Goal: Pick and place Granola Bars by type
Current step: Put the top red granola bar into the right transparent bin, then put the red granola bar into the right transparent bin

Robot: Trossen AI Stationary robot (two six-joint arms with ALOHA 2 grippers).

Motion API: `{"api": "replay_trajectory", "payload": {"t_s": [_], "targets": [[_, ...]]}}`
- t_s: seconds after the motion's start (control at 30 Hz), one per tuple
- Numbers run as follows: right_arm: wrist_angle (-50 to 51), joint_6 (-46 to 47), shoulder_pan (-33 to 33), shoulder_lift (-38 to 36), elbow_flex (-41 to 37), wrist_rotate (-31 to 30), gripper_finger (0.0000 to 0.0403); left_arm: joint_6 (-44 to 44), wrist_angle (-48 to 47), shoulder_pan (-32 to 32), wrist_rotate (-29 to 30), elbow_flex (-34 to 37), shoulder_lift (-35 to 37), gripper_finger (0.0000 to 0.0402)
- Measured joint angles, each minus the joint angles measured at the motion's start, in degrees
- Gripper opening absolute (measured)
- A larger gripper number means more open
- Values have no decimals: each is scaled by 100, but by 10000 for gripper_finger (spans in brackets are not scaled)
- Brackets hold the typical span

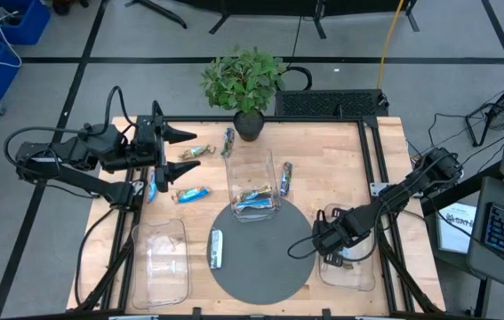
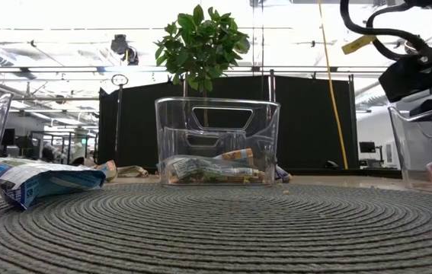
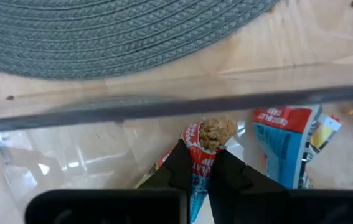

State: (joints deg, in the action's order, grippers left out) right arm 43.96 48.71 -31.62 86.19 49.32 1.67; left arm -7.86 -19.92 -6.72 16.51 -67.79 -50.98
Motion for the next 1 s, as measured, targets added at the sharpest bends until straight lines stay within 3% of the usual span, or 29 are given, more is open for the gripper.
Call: {"api": "replay_trajectory", "payload": {"t_s": [0.37,0.8,1.0], "targets": [[-6,0,0,0,0,3,24,-6,0,0,4,0,0,376],[55,423,2,-47,2,181,206,-9,0,0,5,0,0,377],[134,651,4,-287,4,450,260,20,0,0,-45,0,0,377]]}}
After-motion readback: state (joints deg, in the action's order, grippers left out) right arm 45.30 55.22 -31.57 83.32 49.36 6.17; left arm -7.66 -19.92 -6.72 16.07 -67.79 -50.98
